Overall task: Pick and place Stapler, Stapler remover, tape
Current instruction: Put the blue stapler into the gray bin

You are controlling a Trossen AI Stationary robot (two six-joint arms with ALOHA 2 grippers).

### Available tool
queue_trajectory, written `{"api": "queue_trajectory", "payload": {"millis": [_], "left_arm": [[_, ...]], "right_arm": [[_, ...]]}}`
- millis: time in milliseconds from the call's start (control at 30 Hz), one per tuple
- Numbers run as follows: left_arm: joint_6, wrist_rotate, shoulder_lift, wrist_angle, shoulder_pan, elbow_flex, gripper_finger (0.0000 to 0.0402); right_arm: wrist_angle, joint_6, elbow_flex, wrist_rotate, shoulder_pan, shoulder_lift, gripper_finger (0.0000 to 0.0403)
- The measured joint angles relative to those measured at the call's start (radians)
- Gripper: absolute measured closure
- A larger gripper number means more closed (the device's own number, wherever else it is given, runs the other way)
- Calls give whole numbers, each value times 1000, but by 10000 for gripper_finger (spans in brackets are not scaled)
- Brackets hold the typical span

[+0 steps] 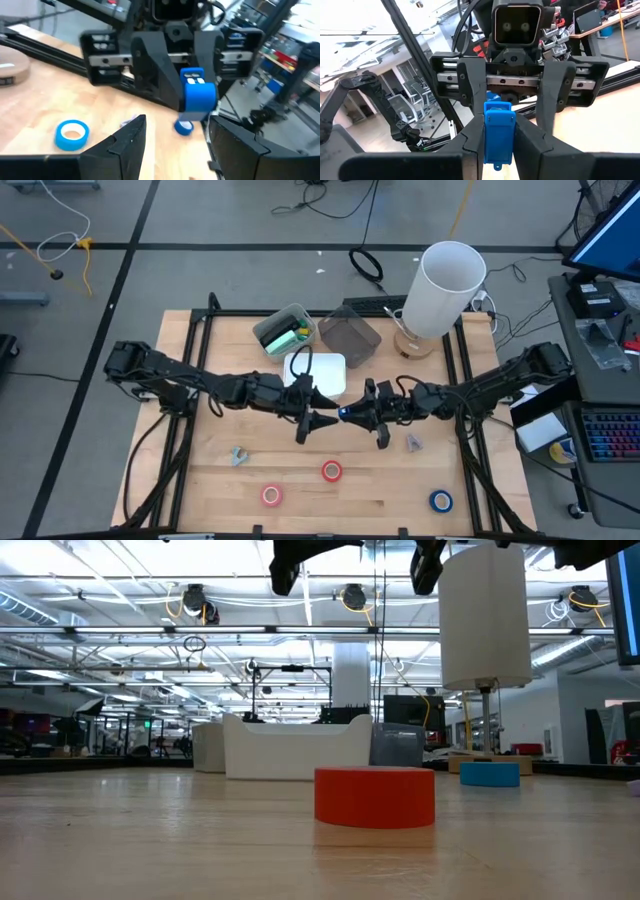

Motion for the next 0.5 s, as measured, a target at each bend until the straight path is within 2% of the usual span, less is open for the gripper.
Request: {"api": "queue_trajectory", "payload": {"millis": [267,500], "left_arm": [[0,-26,0,17,2,0,186],[-10,-27,0,21,14,0,186]], "right_arm": [[5,11,0,3,-17,-1,342],[11,15,0,49,-18,0,342]]}}
